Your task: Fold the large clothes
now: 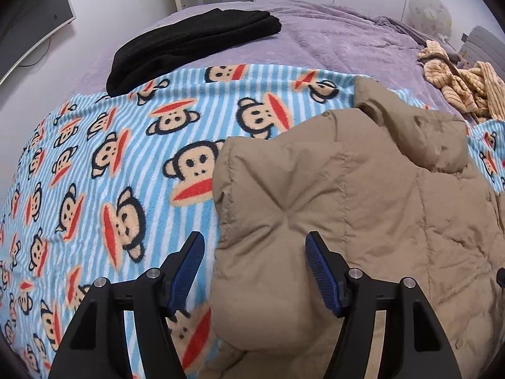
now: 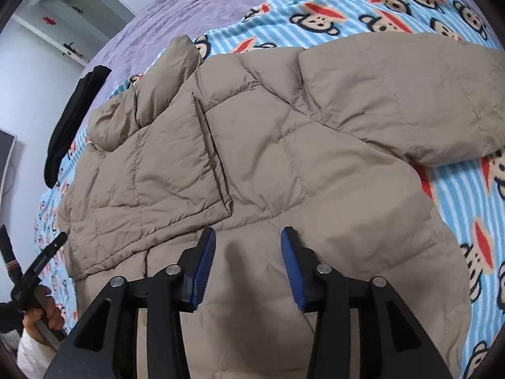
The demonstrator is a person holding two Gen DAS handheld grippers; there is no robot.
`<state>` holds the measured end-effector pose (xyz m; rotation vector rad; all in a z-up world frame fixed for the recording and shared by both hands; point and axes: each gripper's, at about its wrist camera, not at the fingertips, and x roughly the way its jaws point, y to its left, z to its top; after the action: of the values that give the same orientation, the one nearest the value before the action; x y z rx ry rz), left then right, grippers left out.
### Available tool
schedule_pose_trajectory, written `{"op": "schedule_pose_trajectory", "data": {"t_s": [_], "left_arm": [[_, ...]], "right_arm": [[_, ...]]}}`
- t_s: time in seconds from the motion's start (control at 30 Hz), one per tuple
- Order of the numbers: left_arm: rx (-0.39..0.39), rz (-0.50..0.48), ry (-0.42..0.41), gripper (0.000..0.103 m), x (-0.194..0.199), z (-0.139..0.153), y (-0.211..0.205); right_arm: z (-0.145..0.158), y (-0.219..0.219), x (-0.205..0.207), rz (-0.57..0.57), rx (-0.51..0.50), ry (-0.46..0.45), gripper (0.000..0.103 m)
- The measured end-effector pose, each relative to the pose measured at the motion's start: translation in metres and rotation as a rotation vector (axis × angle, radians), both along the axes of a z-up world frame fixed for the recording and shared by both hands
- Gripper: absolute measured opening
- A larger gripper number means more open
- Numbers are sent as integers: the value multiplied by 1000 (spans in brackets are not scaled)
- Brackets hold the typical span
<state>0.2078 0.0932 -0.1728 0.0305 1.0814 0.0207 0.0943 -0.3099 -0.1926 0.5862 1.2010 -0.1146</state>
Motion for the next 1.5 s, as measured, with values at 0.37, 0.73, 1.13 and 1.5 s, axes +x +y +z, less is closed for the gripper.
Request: {"op": "schedule_pose_trajectory", "data": {"t_s": [0.37,0.73,1.13,1.5], "left_arm": [[-89,-90,45,103,-54,21,-78],[-98,-159,96,103,-60,23,-156],[-77,-222,111,103,-75,23,-234],[-56,-211,121,103,-82,26,-276]], "right_arm": [[11,-38,-42,-99,104,-28,65],[15,-140,-96,-306,182,-83,87],[-2,-268,-110,-527,320,-121,87],[-38,-369,-87,-705,505,-225,87]]}}
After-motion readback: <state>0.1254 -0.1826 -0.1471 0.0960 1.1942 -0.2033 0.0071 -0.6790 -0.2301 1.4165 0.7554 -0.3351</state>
